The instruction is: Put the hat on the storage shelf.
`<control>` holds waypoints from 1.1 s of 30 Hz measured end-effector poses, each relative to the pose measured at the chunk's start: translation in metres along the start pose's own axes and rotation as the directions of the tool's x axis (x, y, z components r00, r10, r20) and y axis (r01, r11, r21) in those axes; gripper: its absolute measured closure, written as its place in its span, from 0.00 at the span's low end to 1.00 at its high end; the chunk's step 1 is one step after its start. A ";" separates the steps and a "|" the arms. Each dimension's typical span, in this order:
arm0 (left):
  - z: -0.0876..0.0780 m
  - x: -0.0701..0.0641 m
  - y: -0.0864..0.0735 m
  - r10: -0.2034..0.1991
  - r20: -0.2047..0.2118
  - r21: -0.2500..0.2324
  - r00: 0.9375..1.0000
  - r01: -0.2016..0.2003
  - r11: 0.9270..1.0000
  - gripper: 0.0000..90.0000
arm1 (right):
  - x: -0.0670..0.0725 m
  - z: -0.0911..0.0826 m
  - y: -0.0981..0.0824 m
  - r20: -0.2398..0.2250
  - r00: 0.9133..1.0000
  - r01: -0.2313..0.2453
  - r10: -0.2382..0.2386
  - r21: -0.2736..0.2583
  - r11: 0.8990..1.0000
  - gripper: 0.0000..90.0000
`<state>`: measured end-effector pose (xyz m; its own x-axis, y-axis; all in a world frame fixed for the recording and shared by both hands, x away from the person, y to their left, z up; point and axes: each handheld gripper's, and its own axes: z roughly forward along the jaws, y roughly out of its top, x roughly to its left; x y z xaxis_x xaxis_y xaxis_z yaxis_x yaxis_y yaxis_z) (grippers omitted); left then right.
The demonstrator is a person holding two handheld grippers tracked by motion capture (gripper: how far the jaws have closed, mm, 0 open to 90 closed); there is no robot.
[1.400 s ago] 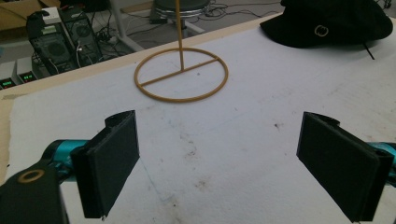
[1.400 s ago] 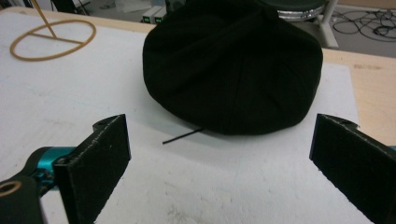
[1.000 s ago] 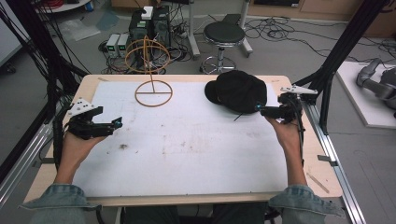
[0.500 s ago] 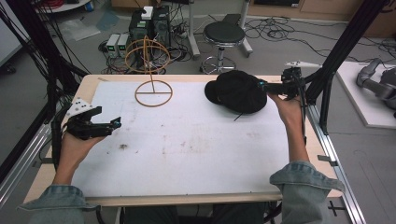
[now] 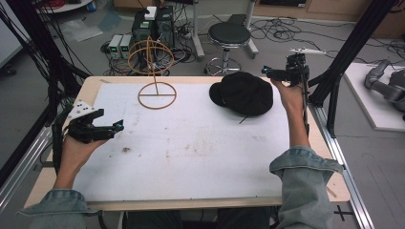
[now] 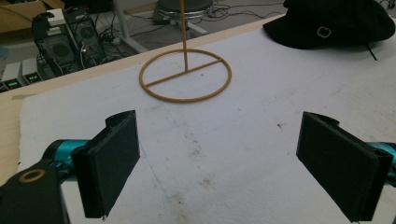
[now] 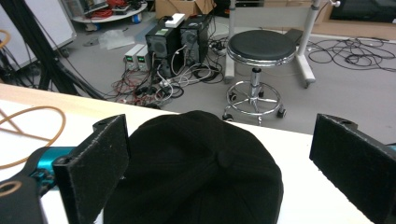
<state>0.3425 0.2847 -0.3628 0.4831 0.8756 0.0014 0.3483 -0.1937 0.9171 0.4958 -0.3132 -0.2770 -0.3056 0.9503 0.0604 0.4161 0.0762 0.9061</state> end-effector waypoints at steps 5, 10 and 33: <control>-0.001 0.001 0.000 0.006 0.003 0.003 1.000 -0.006 1.000 0.15 | -0.004 0.011 -0.004 0.003 1.000 -0.025 0.025 -0.007 1.000 0.05; -0.001 0.003 -0.001 0.001 0.004 0.003 1.000 -0.001 1.000 0.15 | -0.007 0.026 -0.008 -0.009 0.998 -0.058 0.058 -0.025 0.998 0.05; -0.002 0.004 -0.003 -0.008 0.008 0.006 1.000 0.008 1.000 0.15 | -0.021 0.088 -0.046 -0.014 0.988 -0.151 0.151 0.040 0.988 0.06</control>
<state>0.3417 0.2898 -0.3647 0.4864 0.8737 -0.0091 0.3571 -0.1892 0.9147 0.5581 -0.3107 -0.3570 -0.2513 0.9464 0.2027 0.4914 -0.0557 0.8692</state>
